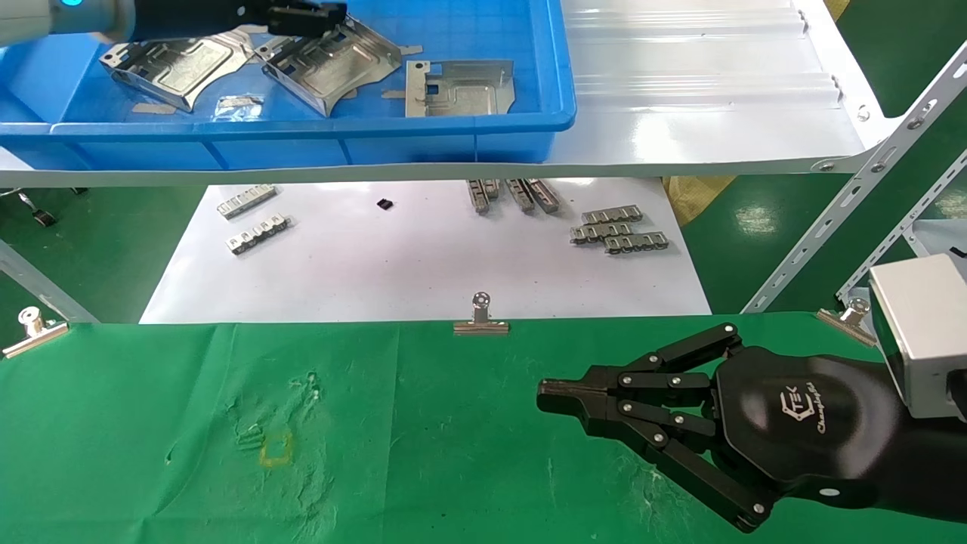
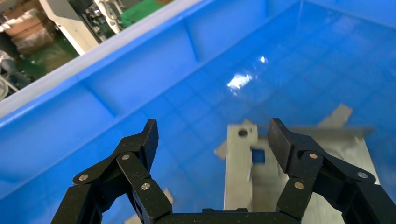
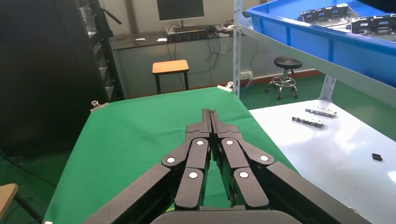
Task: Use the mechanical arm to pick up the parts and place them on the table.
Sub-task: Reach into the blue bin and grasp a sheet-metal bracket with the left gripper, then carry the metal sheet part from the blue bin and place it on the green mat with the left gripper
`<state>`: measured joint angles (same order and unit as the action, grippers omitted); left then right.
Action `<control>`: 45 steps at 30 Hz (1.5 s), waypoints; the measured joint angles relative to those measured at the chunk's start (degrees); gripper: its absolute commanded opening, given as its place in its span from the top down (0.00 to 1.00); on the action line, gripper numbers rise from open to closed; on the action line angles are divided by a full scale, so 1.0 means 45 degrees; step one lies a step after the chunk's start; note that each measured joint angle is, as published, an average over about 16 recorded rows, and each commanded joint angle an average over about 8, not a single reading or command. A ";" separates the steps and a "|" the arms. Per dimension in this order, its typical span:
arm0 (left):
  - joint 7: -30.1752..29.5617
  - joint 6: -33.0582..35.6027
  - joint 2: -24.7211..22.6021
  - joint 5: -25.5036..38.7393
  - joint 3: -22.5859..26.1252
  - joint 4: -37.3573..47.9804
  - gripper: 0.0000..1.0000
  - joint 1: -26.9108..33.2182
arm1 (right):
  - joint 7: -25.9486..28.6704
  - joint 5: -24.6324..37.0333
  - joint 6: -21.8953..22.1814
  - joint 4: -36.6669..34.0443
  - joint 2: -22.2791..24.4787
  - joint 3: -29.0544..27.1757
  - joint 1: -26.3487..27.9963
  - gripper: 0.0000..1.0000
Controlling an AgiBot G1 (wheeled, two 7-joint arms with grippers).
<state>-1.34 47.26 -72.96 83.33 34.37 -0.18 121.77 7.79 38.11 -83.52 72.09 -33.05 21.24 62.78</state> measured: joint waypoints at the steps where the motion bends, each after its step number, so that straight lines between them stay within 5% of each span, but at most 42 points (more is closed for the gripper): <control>1: 0.0003 0.0094 0.0031 0.0067 0.0046 0.0023 0.60 0.0024 | 0.0000 0.0000 0.0000 0.0000 0.0000 0.0000 0.0000 0.65; 4: -0.0006 0.0338 0.0115 0.0246 0.0171 0.0079 0.95 0.0097 | 0.0000 0.0000 0.0000 0.0000 0.0000 0.0000 0.0000 0.37; 7: -0.0034 0.0522 0.0181 0.0387 0.0270 0.0118 1.00 0.0152 | 0.0000 0.0000 0.0000 0.0000 0.0000 0.0001 0.0000 0.10; 9: -0.0054 0.0618 0.0221 0.0463 0.0323 0.0134 1.00 0.0179 | 0.0000 -0.0001 0.0000 0.0000 0.0000 0.0001 0.0000 0.00; 45: -0.0165 0.3427 0.1559 -0.0005 0.0002 -0.0255 1.00 0.0505 | -0.0002 -0.0003 0.0001 0.0000 0.0001 0.0004 0.0001 0.00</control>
<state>-2.08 62.69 -65.94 83.31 34.38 -1.32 124.04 7.78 38.10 -83.52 72.09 -33.04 21.25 62.79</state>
